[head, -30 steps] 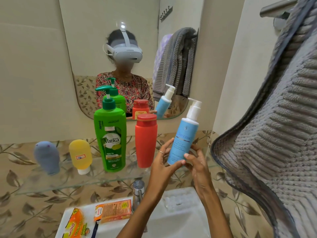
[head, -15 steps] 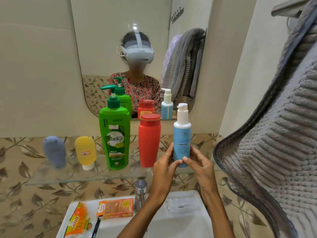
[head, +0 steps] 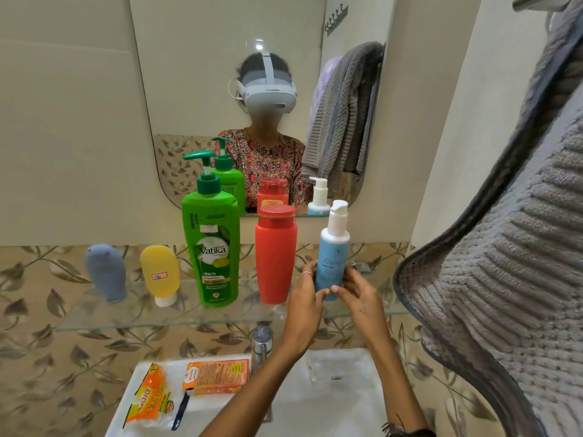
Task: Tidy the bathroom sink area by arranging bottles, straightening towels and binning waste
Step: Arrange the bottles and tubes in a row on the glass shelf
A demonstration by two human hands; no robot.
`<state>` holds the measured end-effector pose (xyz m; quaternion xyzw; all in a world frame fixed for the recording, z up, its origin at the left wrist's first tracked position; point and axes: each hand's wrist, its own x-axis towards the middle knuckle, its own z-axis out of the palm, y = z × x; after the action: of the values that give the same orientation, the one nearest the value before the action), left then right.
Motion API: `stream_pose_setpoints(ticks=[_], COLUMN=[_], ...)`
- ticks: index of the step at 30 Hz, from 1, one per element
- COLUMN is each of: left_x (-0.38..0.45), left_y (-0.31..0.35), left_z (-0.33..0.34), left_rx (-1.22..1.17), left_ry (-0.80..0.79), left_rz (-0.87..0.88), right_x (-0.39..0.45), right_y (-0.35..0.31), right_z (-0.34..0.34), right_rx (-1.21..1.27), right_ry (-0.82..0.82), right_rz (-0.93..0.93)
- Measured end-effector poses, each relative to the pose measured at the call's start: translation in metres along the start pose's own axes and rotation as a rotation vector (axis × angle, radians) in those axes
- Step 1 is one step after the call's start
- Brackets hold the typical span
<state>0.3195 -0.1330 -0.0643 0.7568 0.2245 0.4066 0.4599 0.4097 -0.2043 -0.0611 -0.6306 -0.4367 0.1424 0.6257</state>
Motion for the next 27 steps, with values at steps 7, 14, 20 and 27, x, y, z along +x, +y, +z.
stream_pose_setpoints(ticks=[7, 14, 20, 27], left_x=[0.015, 0.024, 0.009, -0.053], left_y=[-0.003, -0.002, 0.011, 0.018], left_z=[0.006, 0.019, 0.016, -0.010], left_rx=[0.013, 0.058, 0.076, 0.114], left_ry=[-0.026, -0.028, -0.010, 0.360], left_rz=[-0.011, -0.014, 0.014, 0.174], right_x=[0.011, 0.020, 0.010, -0.030], right_y=[-0.001, 0.000, -0.006, -0.014], right_z=[-0.006, -0.015, -0.013, 0.030], right_rx=[-0.072, -0.059, -0.075, -0.218], right_ry=[-0.010, -0.008, 0.036, 0.534], right_rz=[0.037, 0.054, 0.068, -0.229])
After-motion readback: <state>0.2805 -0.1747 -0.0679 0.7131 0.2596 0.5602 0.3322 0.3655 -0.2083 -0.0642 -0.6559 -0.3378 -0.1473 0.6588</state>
